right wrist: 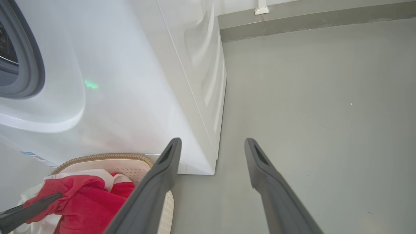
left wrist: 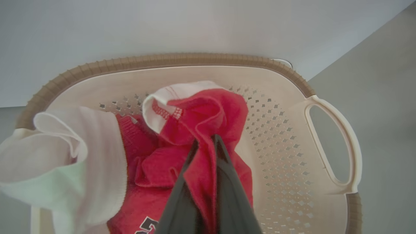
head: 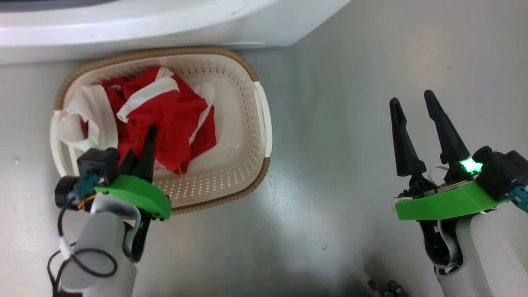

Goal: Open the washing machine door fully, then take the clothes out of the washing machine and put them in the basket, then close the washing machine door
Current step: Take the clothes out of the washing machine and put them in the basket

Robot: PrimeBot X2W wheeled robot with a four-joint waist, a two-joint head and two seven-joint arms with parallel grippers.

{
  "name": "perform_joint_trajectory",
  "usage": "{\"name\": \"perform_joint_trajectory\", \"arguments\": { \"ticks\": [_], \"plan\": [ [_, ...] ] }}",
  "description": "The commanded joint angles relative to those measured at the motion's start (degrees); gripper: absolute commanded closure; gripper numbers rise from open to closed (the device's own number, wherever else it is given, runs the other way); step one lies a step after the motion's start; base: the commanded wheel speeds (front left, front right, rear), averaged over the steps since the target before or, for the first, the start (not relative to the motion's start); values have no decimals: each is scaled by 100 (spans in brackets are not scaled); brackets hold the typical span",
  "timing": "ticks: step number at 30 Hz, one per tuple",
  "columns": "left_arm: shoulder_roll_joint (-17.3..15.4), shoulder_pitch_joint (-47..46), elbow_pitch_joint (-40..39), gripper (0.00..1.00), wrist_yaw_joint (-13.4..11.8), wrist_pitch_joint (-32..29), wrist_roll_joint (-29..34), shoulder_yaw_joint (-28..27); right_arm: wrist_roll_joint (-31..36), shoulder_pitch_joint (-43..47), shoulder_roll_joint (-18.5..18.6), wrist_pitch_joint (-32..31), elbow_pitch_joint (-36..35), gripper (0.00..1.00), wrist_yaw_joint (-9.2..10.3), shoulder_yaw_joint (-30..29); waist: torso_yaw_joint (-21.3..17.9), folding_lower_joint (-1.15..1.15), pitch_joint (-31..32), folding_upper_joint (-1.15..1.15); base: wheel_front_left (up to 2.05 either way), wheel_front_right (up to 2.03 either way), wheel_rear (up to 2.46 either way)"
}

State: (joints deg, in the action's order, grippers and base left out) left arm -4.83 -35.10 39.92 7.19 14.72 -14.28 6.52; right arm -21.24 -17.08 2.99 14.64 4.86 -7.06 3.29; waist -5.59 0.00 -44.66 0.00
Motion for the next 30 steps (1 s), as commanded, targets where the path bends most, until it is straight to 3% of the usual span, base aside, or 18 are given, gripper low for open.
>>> {"name": "perform_joint_trajectory", "arguments": {
  "ticks": [1,7,9,10,12,13,14,30],
  "plan": [
    [-170,16,66,100,30,28,-51,-91,-53,-1,-12,36,-148,0,-43,139,-52,0,-145,0,0,0,0],
    [-164,-280,671,100,30,28,-434,-202,-44,-35,-12,36,-148,0,-43,119,-61,0,-237,0,0,0,0],
    [-175,-332,741,95,30,28,-474,-187,-43,-51,-12,36,-140,0,-43,116,-61,0,-242,0,0,0,0],
    [-181,-343,758,75,30,28,-489,-180,-42,-56,-12,36,-135,0,-43,112,-59,0,-233,0,0,0,0],
    [-189,-353,776,47,30,28,-515,-179,-39,-62,-12,36,-128,0,-43,105,-51,0,-209,0,0,0,0],
    [-193,-349,772,18,30,28,-523,-185,-36,-60,-12,36,-122,0,-43,101,-42,0,-185,0,0,0,0],
    [-194,-340,762,3,30,28,-529,-189,-32,-57,-12,36,-116,0,-43,98,-33,0,-159,0,0,0,0],
    [-102,371,96,0,30,28,-502,-499,42,169,-12,36,152,0,-43,162,164,0,1039,0,0,0,0]
  ]
}}
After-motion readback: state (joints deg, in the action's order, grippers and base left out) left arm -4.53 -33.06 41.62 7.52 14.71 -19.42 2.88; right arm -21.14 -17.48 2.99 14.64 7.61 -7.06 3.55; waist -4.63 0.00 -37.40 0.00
